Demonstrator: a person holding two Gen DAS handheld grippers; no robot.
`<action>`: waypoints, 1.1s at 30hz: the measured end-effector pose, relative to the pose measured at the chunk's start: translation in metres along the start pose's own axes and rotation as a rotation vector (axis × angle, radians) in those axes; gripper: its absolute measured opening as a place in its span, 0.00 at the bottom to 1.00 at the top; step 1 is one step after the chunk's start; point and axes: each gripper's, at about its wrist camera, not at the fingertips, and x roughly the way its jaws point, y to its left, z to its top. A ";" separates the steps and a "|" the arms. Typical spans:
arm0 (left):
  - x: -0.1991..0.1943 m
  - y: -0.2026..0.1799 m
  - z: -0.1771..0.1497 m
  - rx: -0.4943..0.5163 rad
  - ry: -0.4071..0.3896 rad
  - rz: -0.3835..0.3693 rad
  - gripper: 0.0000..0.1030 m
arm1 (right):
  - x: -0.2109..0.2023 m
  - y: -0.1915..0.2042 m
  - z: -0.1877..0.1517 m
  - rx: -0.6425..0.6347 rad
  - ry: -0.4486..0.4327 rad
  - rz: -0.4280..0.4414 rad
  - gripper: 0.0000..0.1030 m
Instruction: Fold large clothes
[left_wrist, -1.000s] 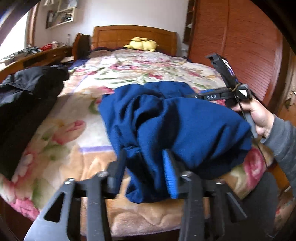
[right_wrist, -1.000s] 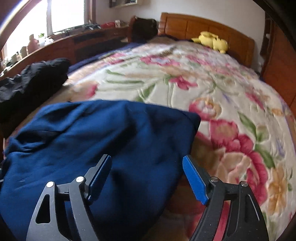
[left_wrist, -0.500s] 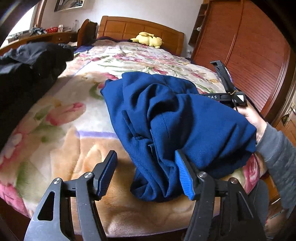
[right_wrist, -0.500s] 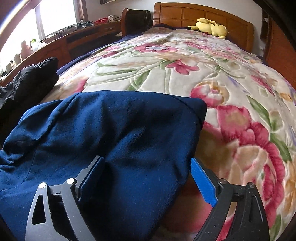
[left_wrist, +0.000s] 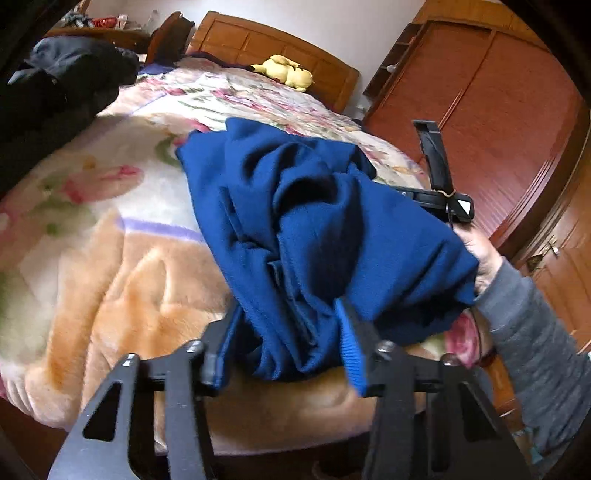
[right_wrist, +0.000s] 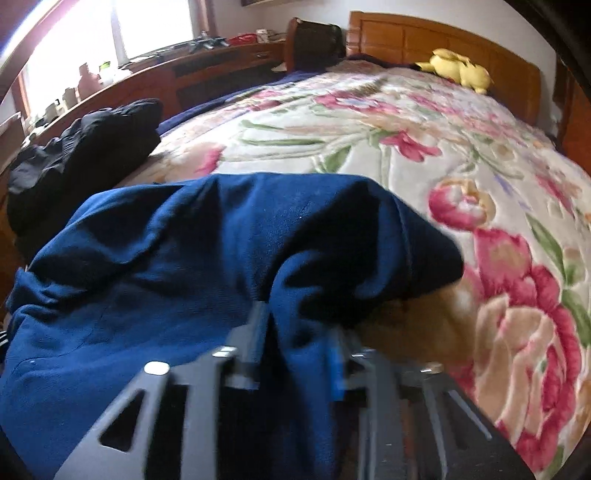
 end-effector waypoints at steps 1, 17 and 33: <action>-0.001 -0.001 0.000 0.007 0.006 -0.013 0.31 | -0.005 0.001 0.000 -0.007 -0.017 -0.002 0.12; -0.047 -0.025 0.034 0.144 -0.161 0.031 0.18 | -0.094 0.030 0.025 -0.077 -0.282 -0.152 0.07; -0.079 -0.002 0.091 0.252 -0.227 0.106 0.18 | -0.086 0.063 0.067 -0.135 -0.320 -0.189 0.07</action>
